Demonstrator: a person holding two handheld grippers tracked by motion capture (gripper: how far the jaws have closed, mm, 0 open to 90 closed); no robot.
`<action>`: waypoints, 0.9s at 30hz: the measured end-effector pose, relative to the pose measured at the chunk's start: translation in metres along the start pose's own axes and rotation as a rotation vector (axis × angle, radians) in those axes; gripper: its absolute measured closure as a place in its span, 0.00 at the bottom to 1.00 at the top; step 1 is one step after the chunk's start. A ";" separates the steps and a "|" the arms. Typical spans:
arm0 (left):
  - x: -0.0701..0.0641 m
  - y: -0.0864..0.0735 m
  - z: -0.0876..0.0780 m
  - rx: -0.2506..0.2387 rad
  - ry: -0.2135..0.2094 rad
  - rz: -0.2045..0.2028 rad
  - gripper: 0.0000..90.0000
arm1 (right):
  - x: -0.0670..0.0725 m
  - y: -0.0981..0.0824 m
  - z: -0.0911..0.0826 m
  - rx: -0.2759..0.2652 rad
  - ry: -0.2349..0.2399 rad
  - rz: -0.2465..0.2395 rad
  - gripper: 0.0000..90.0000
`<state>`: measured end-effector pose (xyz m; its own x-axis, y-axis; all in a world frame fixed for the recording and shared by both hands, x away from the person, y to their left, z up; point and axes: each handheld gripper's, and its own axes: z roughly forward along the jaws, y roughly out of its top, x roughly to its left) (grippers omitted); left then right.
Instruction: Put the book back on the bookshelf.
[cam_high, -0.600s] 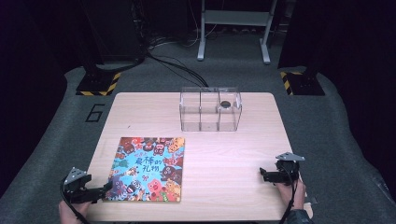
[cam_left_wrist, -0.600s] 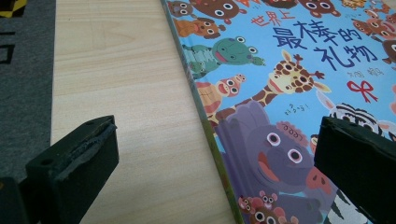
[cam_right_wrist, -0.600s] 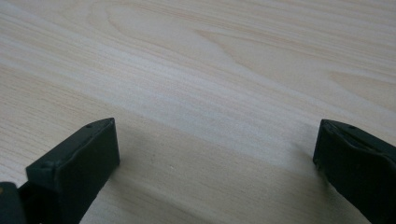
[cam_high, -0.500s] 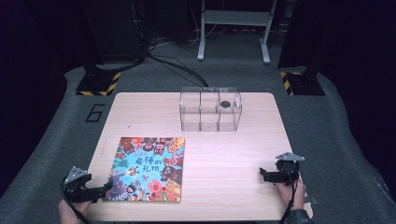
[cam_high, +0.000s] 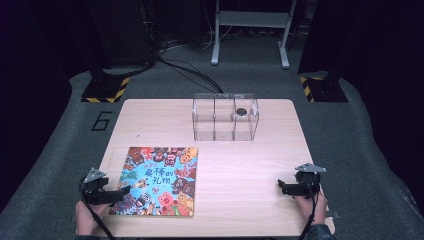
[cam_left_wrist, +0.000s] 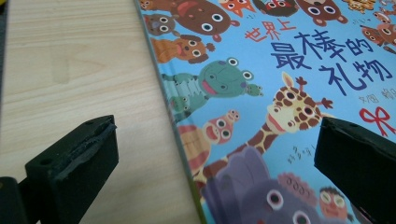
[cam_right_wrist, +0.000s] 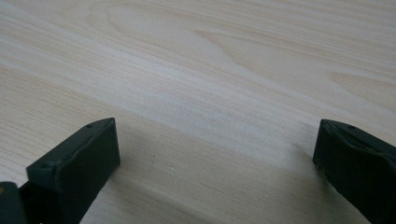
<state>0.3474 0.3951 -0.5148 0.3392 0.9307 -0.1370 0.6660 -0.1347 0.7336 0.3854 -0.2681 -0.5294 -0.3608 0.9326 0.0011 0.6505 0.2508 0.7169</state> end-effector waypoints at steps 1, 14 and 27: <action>-0.001 0.001 0.003 0.011 -0.008 0.005 0.00 | 0.000 0.000 0.000 0.000 0.000 -0.001 0.00; -0.009 0.005 0.021 0.026 -0.022 0.036 0.16 | 0.000 0.000 0.000 -0.001 -0.003 0.006 0.00; -0.014 0.006 0.023 0.013 0.013 0.028 0.15 | 0.001 0.000 0.001 -0.005 -0.006 0.016 0.00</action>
<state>0.3618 0.3732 -0.5240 0.3497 0.9307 -0.1077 0.6647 -0.1654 0.7285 0.3856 -0.2666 -0.5295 -0.3470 0.9378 0.0084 0.6525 0.2349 0.7205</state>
